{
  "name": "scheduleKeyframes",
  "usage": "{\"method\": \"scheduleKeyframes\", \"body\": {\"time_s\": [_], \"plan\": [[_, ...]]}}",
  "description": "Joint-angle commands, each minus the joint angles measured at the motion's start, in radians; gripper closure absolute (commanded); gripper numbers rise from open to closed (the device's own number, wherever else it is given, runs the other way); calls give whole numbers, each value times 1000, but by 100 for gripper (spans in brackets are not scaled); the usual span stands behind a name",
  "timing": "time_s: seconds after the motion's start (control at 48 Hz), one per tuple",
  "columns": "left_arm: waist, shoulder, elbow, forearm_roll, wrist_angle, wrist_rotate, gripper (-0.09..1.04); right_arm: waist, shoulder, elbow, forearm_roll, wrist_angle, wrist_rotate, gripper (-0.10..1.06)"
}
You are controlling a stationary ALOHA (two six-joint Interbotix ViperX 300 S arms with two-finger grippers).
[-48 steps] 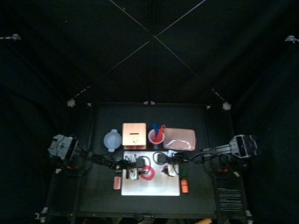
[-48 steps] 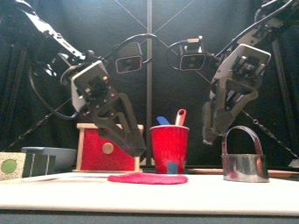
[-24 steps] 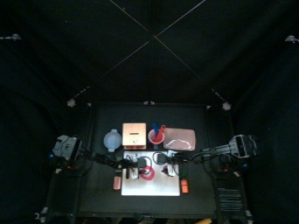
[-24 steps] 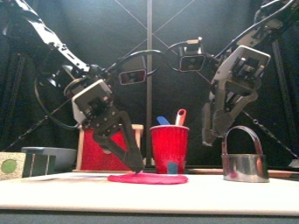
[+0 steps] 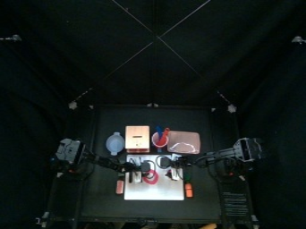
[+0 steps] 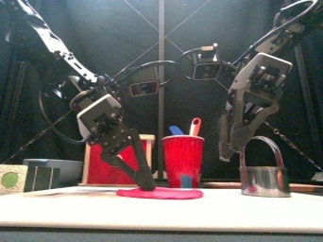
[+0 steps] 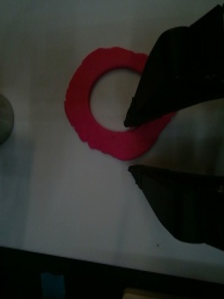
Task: Get the cutter from the drawer then cut the dough then place the extra dough in the bowl
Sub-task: Place the extra dough in the bowl
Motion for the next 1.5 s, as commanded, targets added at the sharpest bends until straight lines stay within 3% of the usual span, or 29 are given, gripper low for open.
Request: {"method": "scheduleKeyframes", "body": {"time_s": [0.021, 0.312, 0.604, 0.854, 1.5], "plan": [[3, -6, -8, 3, 18, 0, 24, -3, -18, -9, 0, -8, -2, 11], [3, -6, -8, 37, 64, -2, 41, -6, -18, -11, 0, -8, 0, 11], [3, -43, -23, 71, 46, -3, 41, -6, -18, -9, 0, -8, 0, 11], [-6, -210, -20, 109, -48, -3, 41, -6, -18, -11, 2, -5, 0, 11], [-12, -690, 293, 114, -393, 0, 41, -6, -18, -21, -15, -3, -2, 11]]}}
